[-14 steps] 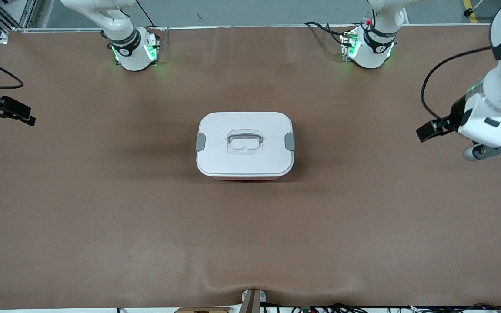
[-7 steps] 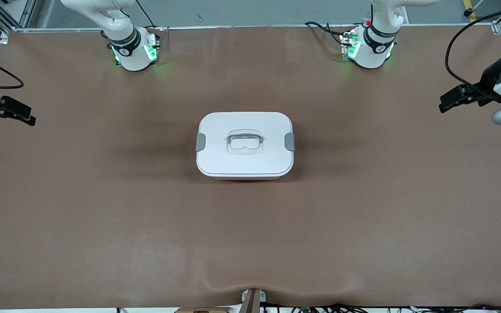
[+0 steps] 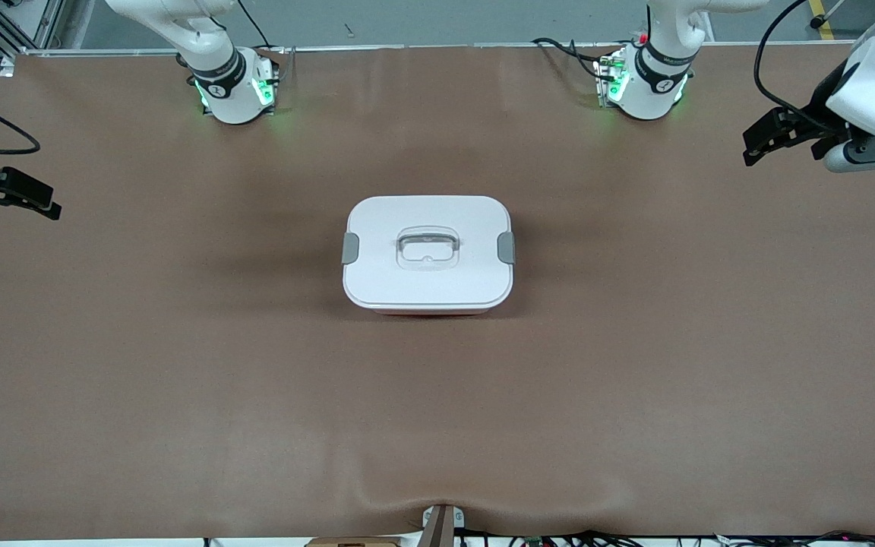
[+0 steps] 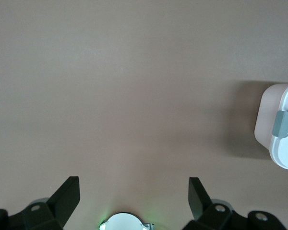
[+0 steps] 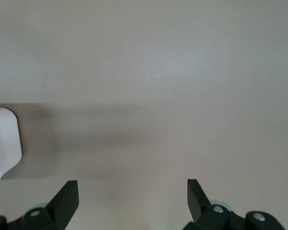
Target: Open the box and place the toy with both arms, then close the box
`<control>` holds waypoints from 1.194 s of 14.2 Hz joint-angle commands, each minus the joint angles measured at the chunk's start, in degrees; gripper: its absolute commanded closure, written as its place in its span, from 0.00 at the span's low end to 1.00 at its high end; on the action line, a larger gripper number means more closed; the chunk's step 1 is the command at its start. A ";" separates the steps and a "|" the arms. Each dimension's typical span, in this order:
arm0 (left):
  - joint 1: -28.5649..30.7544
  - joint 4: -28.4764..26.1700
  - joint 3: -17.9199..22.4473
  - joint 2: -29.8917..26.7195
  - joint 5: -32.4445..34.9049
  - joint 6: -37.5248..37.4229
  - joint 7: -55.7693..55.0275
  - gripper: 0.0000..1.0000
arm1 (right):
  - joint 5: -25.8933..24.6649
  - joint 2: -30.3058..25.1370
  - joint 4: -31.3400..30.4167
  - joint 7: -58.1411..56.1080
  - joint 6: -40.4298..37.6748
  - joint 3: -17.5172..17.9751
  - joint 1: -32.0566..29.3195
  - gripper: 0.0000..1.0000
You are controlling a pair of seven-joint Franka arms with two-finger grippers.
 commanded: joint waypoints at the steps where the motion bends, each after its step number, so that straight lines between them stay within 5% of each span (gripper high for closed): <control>1: 0.47 -1.09 0.45 -1.55 -0.28 0.47 3.23 0.00 | -0.31 0.49 1.22 0.50 -0.64 -0.07 0.12 0.00; 17: 1.53 -0.30 1.42 -2.34 0.78 2.14 9.92 0.00 | -0.48 0.67 1.66 0.42 -0.90 -0.07 0.21 0.00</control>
